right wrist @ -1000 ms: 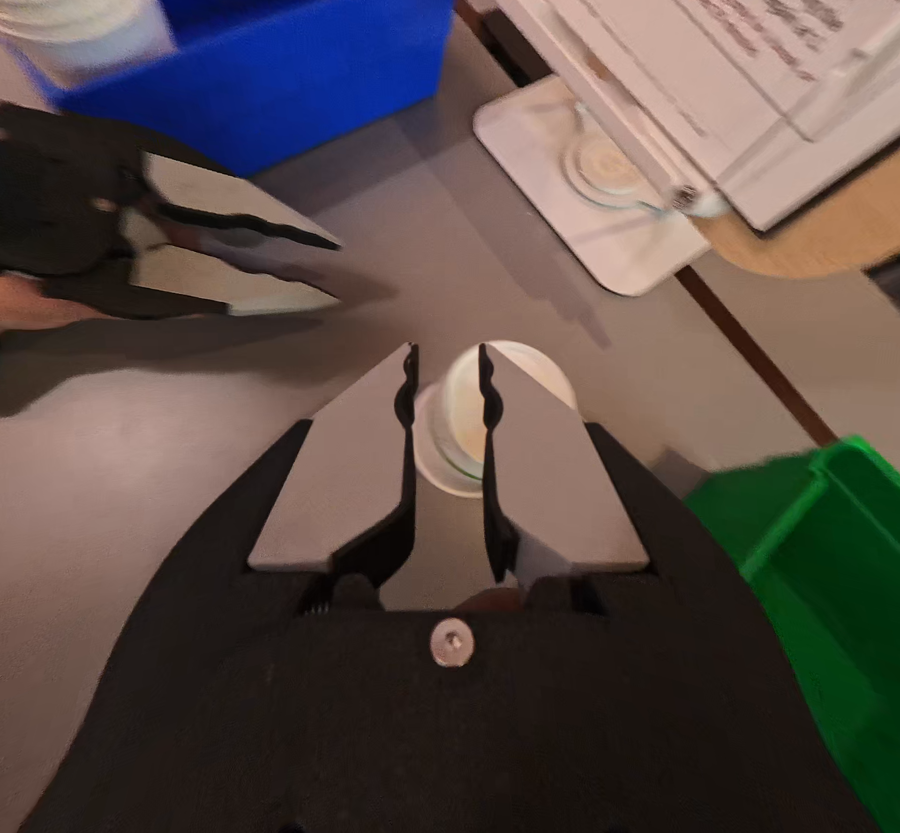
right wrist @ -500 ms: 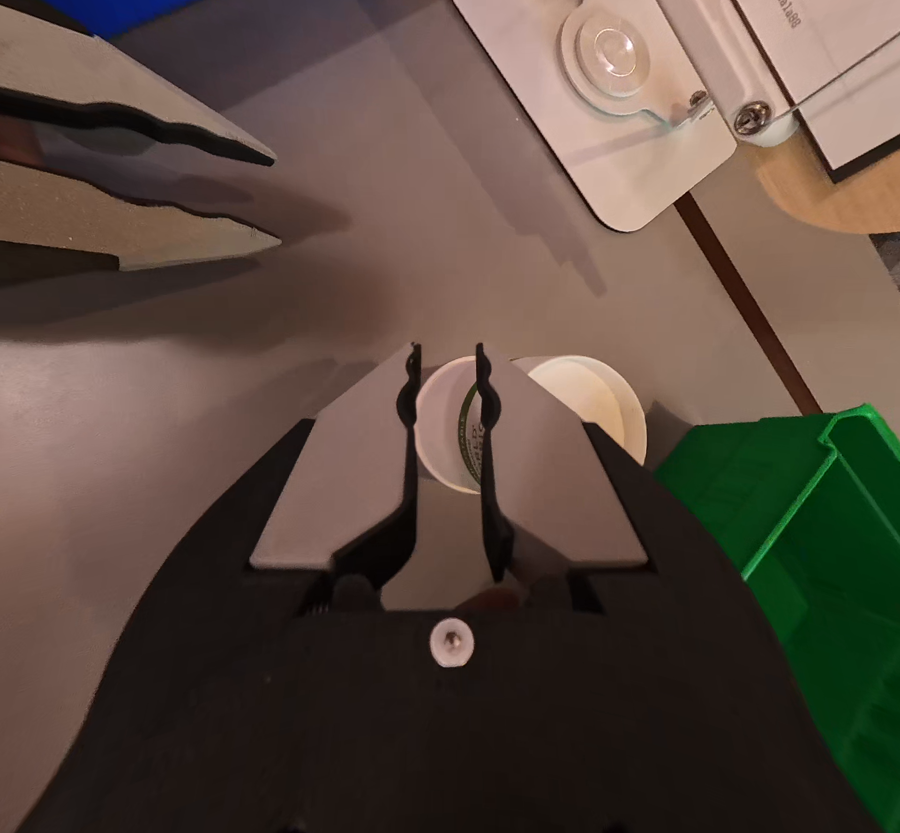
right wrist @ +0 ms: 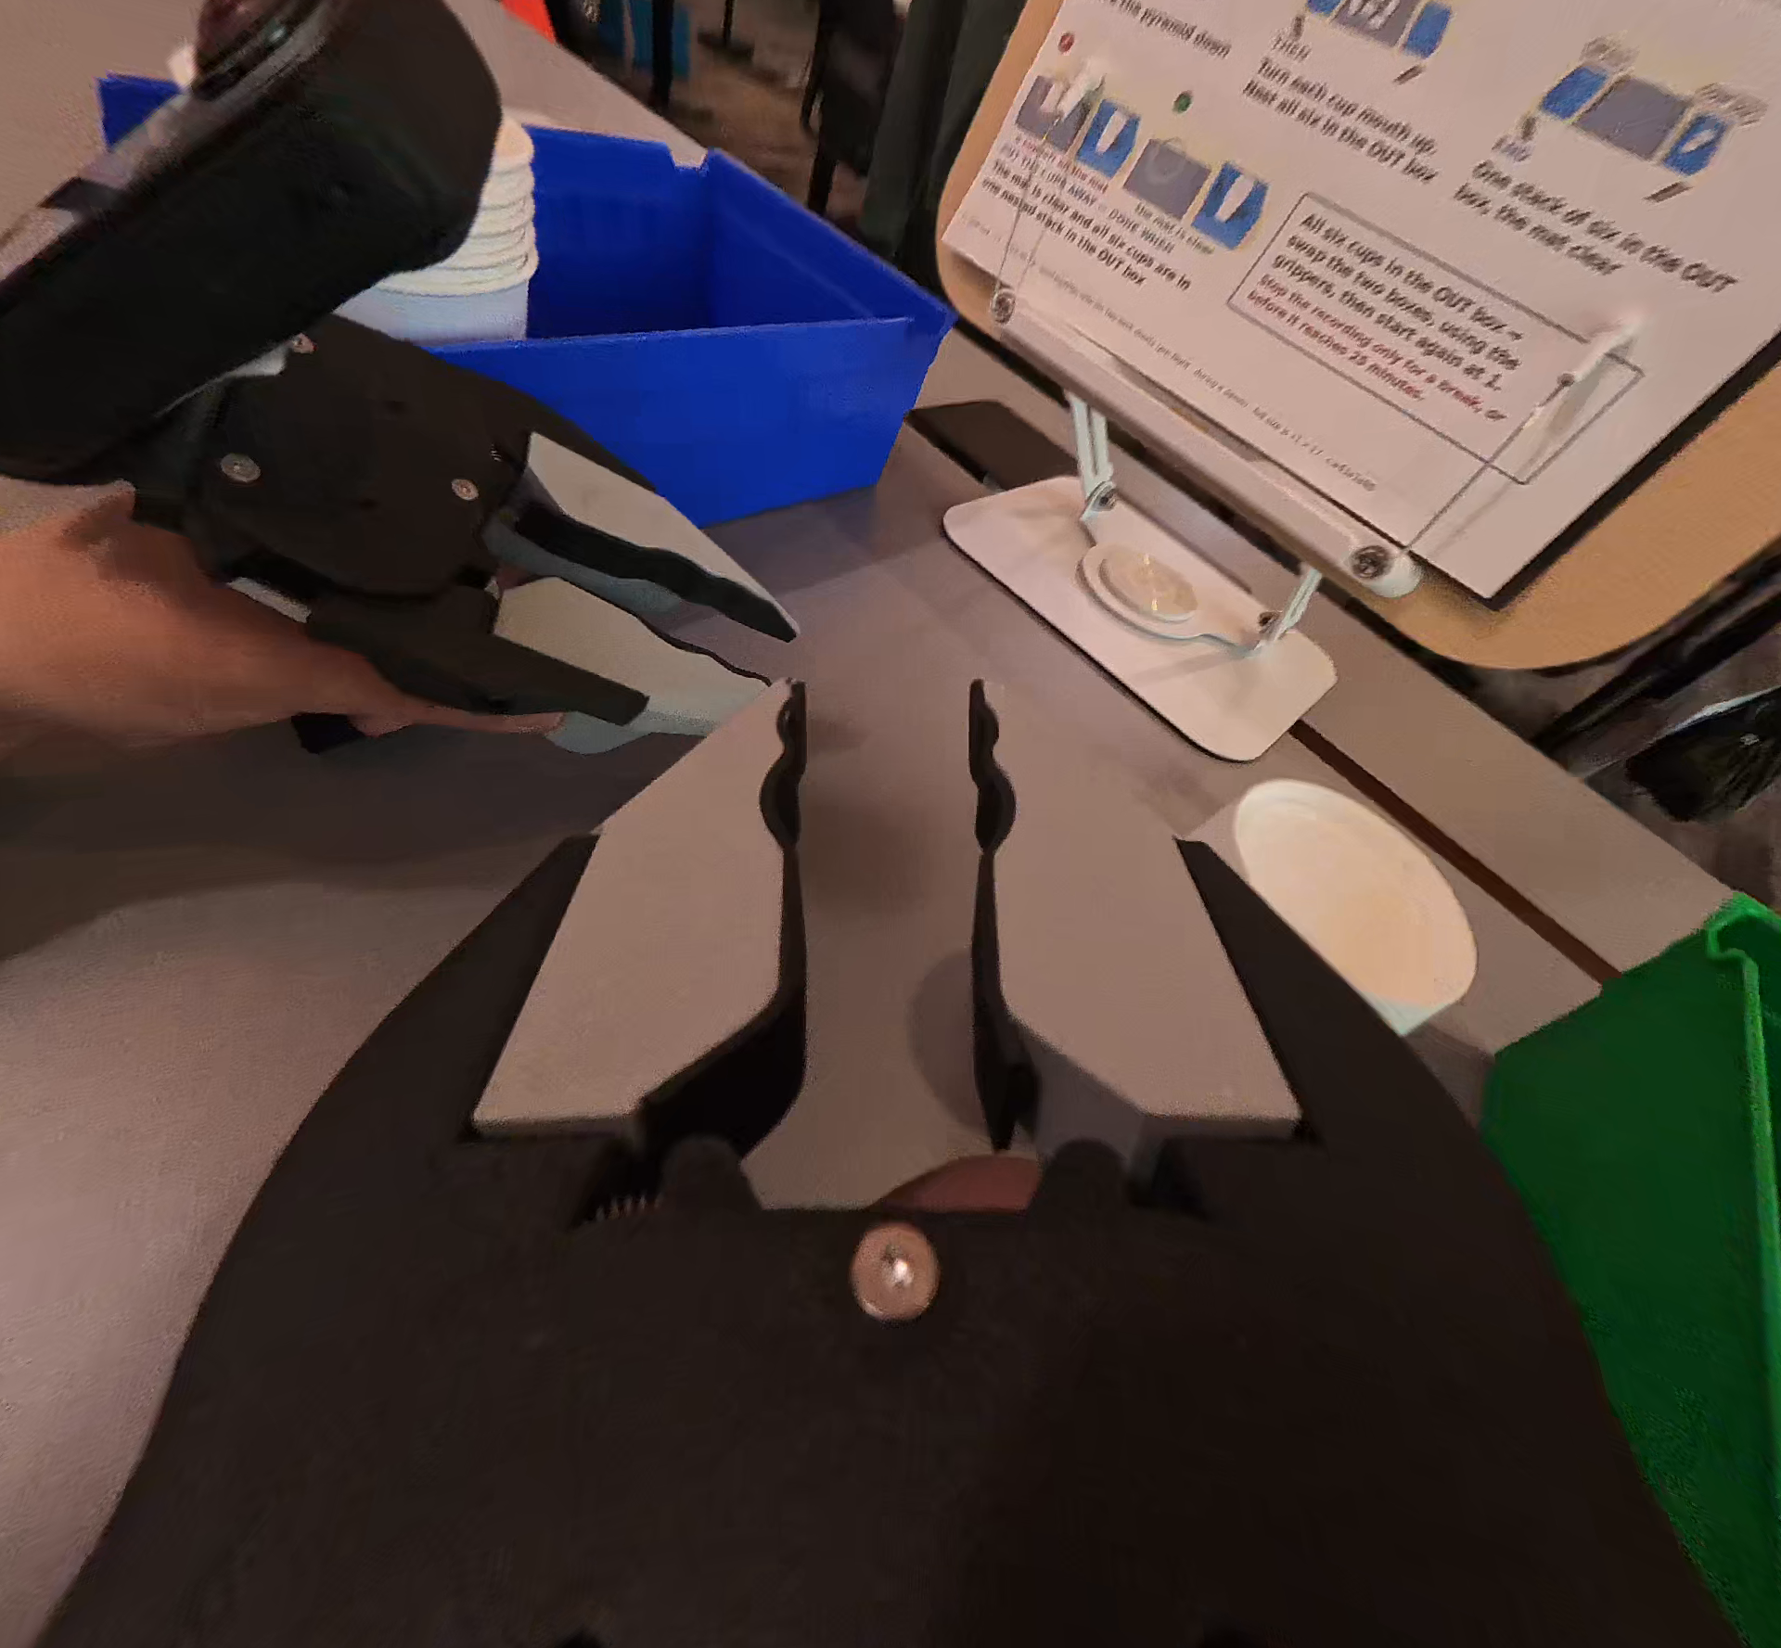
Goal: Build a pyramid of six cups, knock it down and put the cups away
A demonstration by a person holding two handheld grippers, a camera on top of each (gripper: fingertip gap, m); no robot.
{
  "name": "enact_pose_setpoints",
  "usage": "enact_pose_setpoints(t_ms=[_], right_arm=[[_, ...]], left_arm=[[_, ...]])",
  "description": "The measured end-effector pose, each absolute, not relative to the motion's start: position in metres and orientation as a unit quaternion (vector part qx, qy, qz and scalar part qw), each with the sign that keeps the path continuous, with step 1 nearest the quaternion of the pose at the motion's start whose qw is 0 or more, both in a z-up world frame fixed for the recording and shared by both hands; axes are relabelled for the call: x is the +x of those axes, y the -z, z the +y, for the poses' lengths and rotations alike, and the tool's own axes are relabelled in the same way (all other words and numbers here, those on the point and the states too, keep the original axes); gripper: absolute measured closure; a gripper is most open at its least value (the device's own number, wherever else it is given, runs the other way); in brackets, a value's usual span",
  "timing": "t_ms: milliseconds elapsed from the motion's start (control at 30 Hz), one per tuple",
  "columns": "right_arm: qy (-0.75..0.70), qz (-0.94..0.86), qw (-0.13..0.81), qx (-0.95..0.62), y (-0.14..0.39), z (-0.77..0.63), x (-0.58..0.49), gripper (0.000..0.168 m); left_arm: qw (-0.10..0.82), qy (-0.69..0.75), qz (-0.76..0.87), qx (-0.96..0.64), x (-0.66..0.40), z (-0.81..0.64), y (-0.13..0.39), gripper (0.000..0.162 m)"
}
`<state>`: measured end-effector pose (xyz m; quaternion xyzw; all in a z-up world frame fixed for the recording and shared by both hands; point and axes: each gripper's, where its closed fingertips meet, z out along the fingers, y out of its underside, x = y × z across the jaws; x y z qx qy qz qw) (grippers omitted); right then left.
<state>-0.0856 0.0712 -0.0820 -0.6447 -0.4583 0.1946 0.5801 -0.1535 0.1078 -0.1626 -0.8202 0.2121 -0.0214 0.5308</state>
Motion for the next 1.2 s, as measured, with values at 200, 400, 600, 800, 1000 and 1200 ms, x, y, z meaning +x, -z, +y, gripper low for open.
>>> enact_pose_setpoints(t_ms=[200, 400, 600, 800, 1000, 1200], right_arm=[[-0.237, -0.433, 0.616, -0.613, 0.087, 0.041, -0.089, 0.136], [-0.27, -0.446, 0.593, -0.613, 0.101, 0.033, -0.096, 0.131], [-0.284, -0.459, 0.567, -0.622, 0.115, 0.029, -0.104, 0.131], [-0.277, -0.469, 0.571, -0.614, 0.116, 0.027, -0.106, 0.131], [-0.274, -0.48, 0.557, -0.62, 0.126, 0.026, -0.11, 0.131], [-0.269, -0.487, 0.562, -0.612, 0.123, 0.021, -0.111, 0.131]], left_arm=[[0.532, 0.027, 0.23, -0.814, -0.145, 0.093, 0.153, 0.127], [0.577, 0.069, 0.25, -0.775, -0.154, 0.045, 0.068, 0.135], [0.543, -0.111, 0.271, -0.787, -0.233, 0.001, 0.016, 0.134], [0.476, -0.109, 0.277, -0.828, -0.272, -0.003, 0.039, 0.137], [0.42, -0.118, 0.299, -0.849, -0.288, 0.008, 0.051, 0.149], [0.395, -0.098, 0.299, -0.863, -0.291, 0.008, 0.061, 0.149]])
